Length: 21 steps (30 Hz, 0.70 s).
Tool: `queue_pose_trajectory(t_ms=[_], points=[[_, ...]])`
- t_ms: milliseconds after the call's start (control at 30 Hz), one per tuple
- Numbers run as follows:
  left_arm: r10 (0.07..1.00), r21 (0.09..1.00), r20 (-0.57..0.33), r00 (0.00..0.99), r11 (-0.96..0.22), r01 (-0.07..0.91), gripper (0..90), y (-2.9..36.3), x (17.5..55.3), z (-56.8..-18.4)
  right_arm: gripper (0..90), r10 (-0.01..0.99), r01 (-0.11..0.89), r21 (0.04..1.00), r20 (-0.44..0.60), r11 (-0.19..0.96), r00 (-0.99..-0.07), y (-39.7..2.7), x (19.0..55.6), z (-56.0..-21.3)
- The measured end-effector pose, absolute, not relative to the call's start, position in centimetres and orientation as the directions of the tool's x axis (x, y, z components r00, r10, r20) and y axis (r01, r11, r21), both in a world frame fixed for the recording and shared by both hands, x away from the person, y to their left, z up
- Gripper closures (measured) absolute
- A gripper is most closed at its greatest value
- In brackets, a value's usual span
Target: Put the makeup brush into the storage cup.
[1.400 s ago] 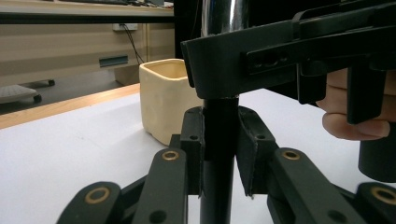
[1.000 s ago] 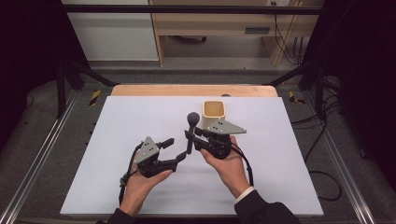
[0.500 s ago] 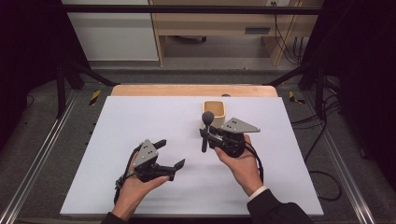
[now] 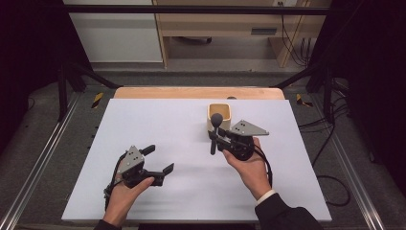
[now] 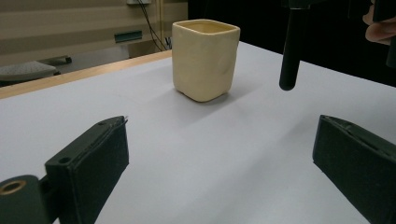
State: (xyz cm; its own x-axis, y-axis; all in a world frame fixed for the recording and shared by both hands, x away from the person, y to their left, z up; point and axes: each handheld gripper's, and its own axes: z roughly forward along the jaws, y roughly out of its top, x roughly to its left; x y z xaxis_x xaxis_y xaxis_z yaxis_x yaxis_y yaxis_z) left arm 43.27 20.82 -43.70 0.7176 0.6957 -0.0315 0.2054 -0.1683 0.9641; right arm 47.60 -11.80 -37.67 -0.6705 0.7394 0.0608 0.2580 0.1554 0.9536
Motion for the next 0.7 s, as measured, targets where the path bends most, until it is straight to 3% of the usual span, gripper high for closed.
queue_pose_trajectory(t_ms=[700], points=[[0.656, 0.986, -0.024, 0.754, -0.110, 0.127, 3.3, 22.9, 43.7, -44.3, 70.4, 0.774, 0.242, 0.959, 0.039, 0.149, -0.632, -14.1, 48.0, -36.3]])
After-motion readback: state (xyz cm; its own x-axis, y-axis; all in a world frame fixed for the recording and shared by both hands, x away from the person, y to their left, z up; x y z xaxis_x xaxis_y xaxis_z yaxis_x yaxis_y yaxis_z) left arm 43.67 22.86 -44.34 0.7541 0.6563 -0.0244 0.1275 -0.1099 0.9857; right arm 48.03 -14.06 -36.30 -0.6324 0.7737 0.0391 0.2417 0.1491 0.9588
